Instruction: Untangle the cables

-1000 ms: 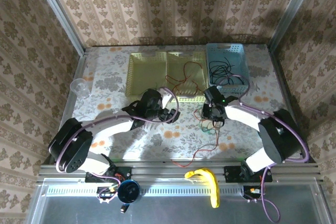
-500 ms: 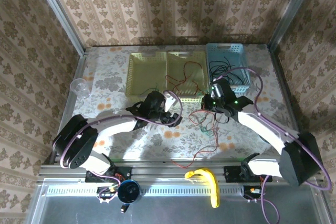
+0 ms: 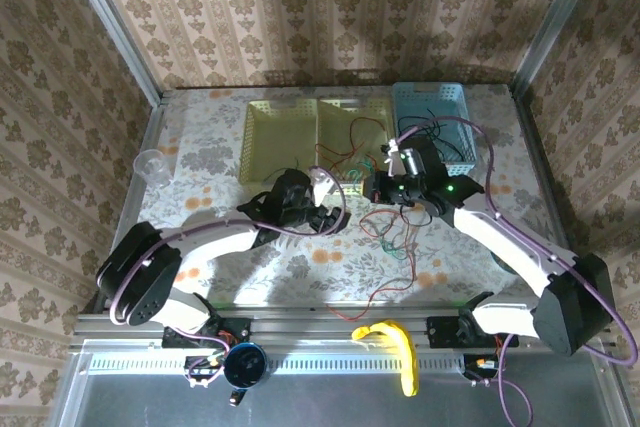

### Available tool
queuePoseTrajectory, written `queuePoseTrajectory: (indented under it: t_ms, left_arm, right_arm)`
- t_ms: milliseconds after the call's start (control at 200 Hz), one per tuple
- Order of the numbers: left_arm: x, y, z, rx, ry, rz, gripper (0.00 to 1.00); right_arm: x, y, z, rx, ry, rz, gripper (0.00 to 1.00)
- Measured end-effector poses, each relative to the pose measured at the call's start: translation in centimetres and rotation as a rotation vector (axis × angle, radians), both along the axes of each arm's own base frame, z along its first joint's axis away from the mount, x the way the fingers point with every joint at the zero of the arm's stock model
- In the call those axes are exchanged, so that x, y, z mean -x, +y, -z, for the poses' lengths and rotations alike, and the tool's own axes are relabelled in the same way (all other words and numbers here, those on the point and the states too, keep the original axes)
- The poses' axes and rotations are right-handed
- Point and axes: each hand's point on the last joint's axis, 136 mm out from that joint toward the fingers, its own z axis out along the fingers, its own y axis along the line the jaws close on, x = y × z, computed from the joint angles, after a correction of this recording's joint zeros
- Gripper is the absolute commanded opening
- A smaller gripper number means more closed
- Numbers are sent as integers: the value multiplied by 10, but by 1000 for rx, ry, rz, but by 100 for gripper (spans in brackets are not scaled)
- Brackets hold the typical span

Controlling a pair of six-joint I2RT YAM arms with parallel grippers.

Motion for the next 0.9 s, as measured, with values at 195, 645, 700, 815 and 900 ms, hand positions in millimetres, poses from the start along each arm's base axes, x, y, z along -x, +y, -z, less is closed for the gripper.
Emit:
queuePoseTrajectory:
  t_ms: [195, 645, 700, 815, 900]
  left_arm:
    - [-31, 75, -18, -67, -114, -418, 89]
    - [-37, 212, -42, -207, -199, -993, 90]
    - [-37, 207, -36, -201, -184, -961, 91]
    - [-38, 185, -23, -188, -157, -855, 91]
    - [-38, 156, -15, -178, -147, -727, 91]
  right_arm:
    - [-18, 45, 7, 30, 23, -89, 0]
    - [-129, 160, 17, -7, 7, -180, 53]
    - [-128, 157, 20, 4, 19, -166, 54]
    - [-113, 137, 30, 47, 31, -133, 54]
    - [-87, 104, 39, 114, 51, -83, 54]
